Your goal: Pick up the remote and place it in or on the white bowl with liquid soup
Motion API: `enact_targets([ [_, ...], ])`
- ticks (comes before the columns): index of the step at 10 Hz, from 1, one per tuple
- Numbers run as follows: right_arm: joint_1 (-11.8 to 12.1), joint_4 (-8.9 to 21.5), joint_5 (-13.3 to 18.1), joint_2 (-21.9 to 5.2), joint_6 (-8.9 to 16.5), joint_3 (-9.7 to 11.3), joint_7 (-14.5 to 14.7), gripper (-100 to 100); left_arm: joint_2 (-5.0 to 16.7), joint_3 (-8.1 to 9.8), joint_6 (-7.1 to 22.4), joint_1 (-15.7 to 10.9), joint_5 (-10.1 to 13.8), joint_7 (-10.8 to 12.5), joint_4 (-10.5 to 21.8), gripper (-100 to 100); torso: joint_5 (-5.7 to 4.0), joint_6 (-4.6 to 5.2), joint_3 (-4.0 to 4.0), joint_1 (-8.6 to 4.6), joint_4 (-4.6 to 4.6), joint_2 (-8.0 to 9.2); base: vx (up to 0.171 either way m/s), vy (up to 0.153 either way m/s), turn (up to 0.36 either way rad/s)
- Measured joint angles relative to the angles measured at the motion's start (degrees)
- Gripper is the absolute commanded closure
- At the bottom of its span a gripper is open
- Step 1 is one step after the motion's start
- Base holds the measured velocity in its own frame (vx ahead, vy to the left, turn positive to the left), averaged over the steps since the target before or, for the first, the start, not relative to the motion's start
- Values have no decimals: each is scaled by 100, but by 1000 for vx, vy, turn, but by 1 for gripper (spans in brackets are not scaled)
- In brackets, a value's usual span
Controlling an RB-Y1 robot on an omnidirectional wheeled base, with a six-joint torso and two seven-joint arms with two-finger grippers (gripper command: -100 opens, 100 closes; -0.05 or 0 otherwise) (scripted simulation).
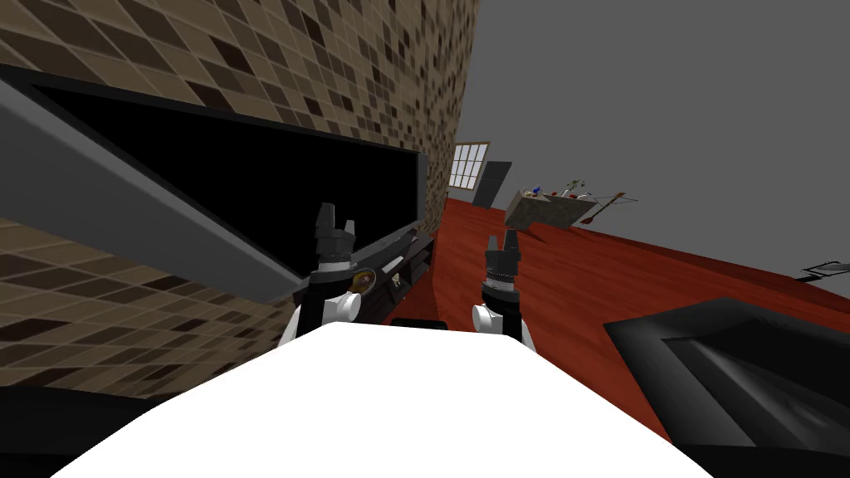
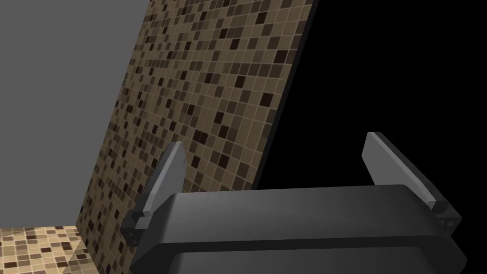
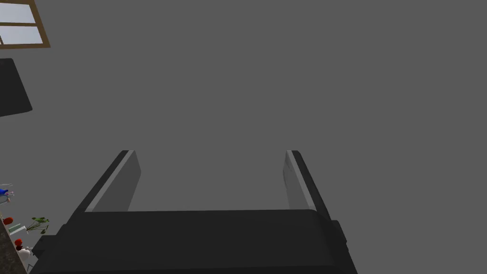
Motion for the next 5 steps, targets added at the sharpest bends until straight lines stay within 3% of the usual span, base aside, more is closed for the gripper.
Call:
enact_targets([
  [3, 1, 0, 0, 2, 0, 1, 0, 0, 493, 155, 188, -104, 198, 132, 254, -100, -13, 1, -16, -59, -6, -28, 72, -158, -8],
  [5, 0, 0, 0, 1, 0, 1, 0, 0, 709, 225, 429, -199, 303, 209, 337, -100, -11, 0, -13, -43, -5, -22, 35, -95, -6],
])
